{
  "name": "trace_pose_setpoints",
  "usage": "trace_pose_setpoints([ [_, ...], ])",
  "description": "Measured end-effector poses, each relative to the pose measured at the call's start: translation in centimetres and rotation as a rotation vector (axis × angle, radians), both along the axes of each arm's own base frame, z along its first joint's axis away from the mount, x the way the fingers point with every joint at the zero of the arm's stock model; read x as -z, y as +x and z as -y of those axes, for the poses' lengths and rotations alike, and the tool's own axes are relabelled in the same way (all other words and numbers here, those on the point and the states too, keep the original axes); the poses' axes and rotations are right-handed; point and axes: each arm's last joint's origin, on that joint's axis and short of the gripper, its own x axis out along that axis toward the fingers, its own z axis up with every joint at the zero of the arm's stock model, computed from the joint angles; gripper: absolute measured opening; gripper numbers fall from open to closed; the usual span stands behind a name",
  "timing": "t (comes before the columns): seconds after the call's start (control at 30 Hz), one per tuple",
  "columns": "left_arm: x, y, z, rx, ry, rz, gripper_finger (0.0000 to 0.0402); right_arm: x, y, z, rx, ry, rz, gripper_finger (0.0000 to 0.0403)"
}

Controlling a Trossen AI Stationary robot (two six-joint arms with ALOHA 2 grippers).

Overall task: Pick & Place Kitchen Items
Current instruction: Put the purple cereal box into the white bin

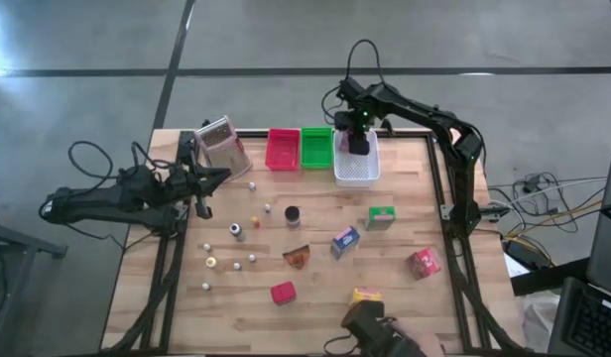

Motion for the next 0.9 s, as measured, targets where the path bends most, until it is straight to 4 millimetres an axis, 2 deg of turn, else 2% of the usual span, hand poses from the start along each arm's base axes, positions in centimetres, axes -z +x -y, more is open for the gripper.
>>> trace_pose_setpoints([
  [0.27,0.0,0.0,0.0,-0.002,0.017,-0.005,0.0039,1.5,1.4,1.1,0.029,0.09,-0.094,0.0151],
  [0.6,0.3,0.0,0.0,-0.002,0.018,-0.04,0.0039,-0.7,2.8,2.2,0.034,0.069,-0.055,0.014],
  [0.9,0.4,0.0,0.0,-0.002,0.018,-0.049,0.0039,1.8,3.2,1.8,-0.032,0.121,-0.112,0.0153],
])
